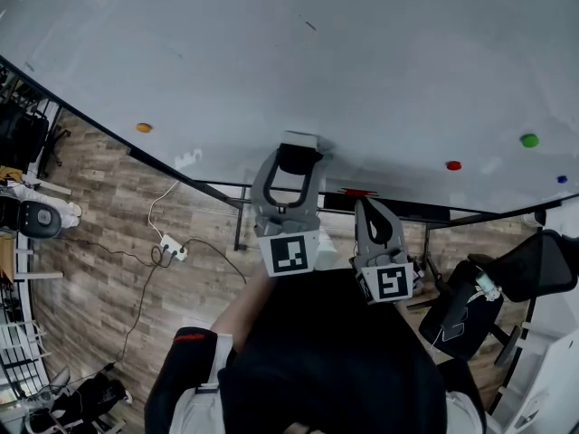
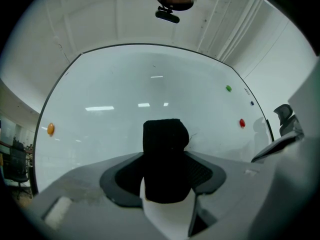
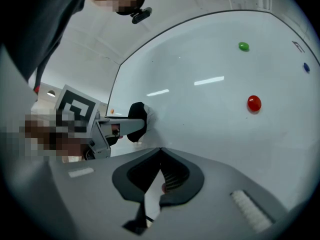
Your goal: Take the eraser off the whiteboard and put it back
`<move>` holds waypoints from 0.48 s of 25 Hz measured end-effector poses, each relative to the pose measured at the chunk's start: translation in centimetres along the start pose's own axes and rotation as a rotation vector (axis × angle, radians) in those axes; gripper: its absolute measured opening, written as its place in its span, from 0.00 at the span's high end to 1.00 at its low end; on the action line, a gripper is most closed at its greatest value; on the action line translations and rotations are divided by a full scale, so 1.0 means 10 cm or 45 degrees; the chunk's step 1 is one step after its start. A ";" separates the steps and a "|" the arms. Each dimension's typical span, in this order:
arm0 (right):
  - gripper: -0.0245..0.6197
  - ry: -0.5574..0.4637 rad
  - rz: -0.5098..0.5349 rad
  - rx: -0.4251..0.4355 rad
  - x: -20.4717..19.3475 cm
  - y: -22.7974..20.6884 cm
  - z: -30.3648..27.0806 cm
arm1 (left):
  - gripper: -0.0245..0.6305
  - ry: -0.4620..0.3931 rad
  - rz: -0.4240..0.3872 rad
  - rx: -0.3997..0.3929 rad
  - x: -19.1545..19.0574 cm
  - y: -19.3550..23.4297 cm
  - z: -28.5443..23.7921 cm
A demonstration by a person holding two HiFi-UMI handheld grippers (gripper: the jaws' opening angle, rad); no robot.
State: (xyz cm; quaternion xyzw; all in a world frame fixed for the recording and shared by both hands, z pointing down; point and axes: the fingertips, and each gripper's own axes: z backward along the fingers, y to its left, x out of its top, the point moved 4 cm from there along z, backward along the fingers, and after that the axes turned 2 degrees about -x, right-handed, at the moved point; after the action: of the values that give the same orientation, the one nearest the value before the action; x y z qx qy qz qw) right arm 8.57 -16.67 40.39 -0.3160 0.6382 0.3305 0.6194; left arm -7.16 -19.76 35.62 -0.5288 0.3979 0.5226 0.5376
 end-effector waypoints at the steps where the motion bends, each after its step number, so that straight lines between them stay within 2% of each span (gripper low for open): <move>1: 0.96 -0.006 -0.004 0.001 0.00 0.00 0.00 | 0.60 -0.002 0.002 -0.009 0.00 0.00 0.00; 8: 0.96 -0.009 -0.016 0.009 -0.01 0.04 0.03 | 0.57 -0.041 -0.012 -0.052 0.04 0.00 0.06; 12: 0.96 -0.027 -0.016 0.025 0.03 0.09 0.02 | 0.57 -0.085 -0.058 -0.069 0.09 0.02 0.14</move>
State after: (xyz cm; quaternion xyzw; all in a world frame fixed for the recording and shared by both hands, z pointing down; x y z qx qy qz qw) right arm 7.90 -16.00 40.16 -0.3103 0.6327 0.3237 0.6314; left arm -7.37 -18.31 34.84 -0.5345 0.3533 0.5381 0.5476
